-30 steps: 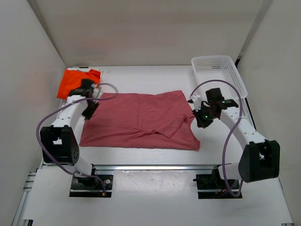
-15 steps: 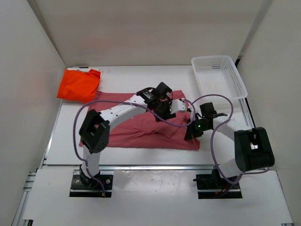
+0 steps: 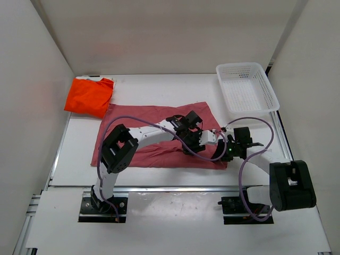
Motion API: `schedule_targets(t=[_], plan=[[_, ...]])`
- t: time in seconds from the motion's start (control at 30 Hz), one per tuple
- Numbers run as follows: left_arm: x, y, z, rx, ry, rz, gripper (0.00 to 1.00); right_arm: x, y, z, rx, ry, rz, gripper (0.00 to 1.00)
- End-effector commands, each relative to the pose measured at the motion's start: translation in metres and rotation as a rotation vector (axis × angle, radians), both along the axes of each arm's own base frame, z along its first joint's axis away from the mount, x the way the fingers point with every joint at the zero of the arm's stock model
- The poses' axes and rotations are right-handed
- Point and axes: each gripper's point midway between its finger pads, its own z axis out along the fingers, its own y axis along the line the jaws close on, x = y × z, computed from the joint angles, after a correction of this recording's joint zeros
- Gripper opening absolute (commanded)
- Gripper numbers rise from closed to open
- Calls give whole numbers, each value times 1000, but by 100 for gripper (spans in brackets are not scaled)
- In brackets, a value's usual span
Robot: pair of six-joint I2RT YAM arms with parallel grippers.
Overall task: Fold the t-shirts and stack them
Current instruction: Fold the flattened tshirt in 1/3 of the way
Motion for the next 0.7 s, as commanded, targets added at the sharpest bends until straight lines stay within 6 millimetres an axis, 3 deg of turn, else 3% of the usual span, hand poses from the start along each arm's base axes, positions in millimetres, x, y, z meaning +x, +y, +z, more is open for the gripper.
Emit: schedule_targets(t=[0.0, 0.23, 0.47, 0.67], plan=[[-11, -17, 6, -54, 0, -26, 56, 4, -4, -3, -14, -34, -28, 0], [-16, -15, -14, -10, -34, -22, 62, -4, -7, -7, -3, -14, -44, 0], [12, -4, -18, 25, -122, 63, 62, -7, -3, -5, 18, -21, -32, 0], [25, -7, -17, 14, -157, 105, 59, -14, -1, -7, 30, -8, -22, 0]])
